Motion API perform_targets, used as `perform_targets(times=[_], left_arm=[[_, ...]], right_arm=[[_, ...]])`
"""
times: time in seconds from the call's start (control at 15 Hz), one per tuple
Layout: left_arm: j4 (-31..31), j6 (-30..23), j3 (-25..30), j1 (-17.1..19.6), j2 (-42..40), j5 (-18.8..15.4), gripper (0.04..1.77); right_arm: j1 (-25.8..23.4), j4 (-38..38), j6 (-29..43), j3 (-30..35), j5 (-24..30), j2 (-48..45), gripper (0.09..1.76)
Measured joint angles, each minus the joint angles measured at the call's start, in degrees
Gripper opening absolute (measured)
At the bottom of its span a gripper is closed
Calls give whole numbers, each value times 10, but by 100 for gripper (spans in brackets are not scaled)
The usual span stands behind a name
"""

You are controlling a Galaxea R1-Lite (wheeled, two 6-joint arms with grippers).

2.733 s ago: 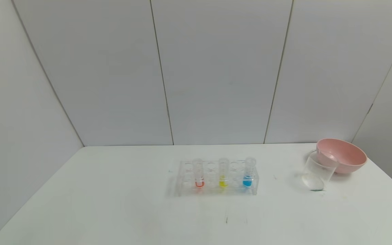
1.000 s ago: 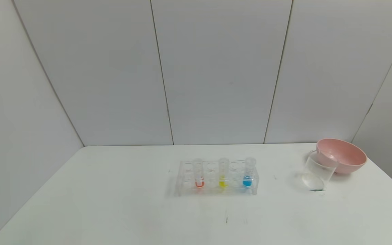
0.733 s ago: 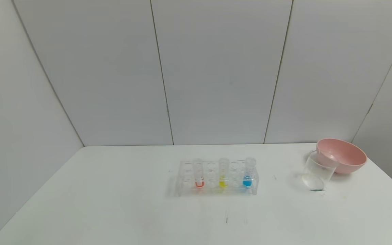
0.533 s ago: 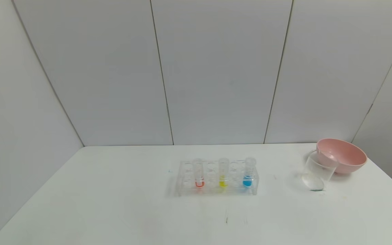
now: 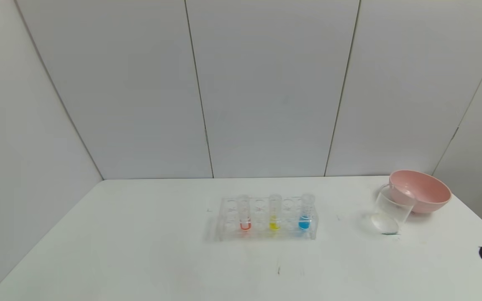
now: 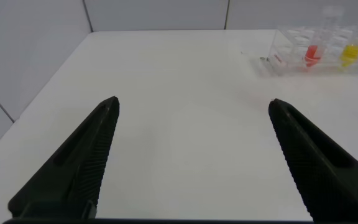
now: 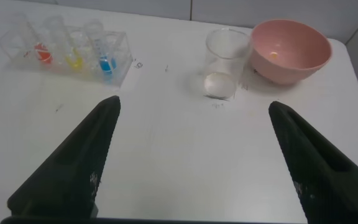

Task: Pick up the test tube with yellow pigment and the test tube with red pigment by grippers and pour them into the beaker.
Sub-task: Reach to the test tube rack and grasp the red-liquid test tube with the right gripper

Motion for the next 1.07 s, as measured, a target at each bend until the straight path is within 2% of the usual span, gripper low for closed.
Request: perform_targets(times=[0.13, 0.4, 0.8, 1.07], left_arm=[[0, 0, 0, 0, 0, 0, 172], [0, 0, 0, 0, 0, 0, 172], [0, 0, 0, 0, 0, 0, 172], [0, 0, 0, 0, 0, 0, 172]], right_arm=[[39, -23, 0, -4, -30, 46, 171], [156, -76, 21, -9, -114, 125, 171], [324, -89, 132, -42, -195, 210, 171], [418, -83, 188, -94, -249, 287, 171]])
